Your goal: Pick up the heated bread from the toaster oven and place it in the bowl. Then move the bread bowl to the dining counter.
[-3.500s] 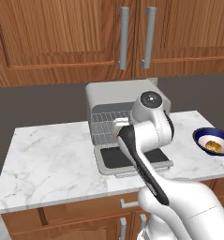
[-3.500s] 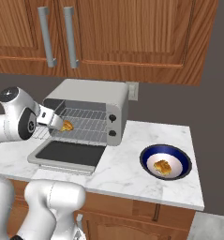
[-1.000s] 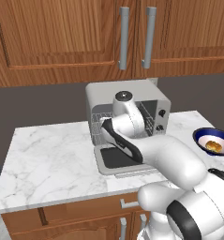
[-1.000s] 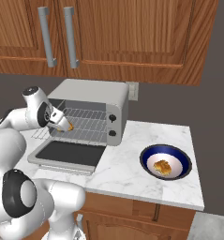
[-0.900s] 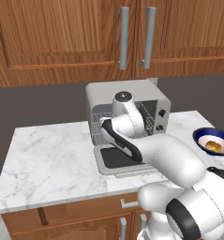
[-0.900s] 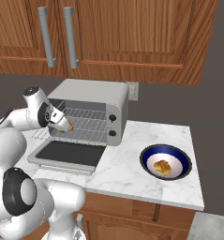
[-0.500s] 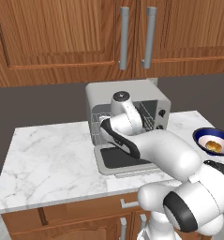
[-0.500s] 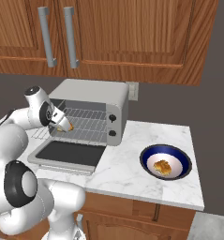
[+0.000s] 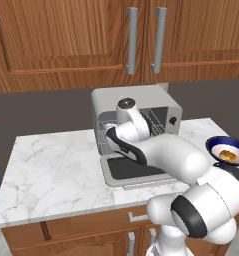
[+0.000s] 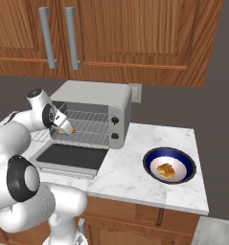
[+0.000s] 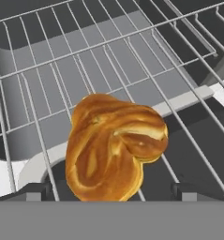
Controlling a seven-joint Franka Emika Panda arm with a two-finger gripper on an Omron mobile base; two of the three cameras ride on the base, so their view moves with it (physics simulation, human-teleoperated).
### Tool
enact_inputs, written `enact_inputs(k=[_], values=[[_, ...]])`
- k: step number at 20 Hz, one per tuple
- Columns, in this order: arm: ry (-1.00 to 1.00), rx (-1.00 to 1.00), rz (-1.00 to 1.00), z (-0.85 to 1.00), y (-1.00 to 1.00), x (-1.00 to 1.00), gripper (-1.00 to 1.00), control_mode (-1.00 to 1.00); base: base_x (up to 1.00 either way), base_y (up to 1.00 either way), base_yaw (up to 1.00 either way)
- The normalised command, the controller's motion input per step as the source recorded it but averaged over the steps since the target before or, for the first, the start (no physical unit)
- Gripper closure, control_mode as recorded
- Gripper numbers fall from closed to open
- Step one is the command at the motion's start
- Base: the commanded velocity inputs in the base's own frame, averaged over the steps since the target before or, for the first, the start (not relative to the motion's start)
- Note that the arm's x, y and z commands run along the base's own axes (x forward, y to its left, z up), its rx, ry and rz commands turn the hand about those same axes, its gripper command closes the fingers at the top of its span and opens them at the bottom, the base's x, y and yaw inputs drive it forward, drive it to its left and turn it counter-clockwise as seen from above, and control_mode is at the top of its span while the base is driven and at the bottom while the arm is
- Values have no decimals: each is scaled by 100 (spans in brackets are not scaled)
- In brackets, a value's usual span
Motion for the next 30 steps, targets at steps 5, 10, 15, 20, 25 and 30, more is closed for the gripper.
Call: enact_inputs(k=[5, 10, 15, 20, 25, 30], values=[[0, 0, -4, -11, 0, 9, -100, -100, 0, 0, 0], [0, 0, -4, -9, 0, 6, -100, -100, 0, 0, 0], [0, 0, -3, -1, 0, 9, -100, -100, 0, 0, 0], [0, 0, -3, -7, 0, 8, 100, -100, 0, 0, 0], [0, 0, 0, 0, 0, 0, 100, -100, 0, 0, 0], [-1, 0, -1, 0, -16, -45, 100, -100, 0, 0, 0]])
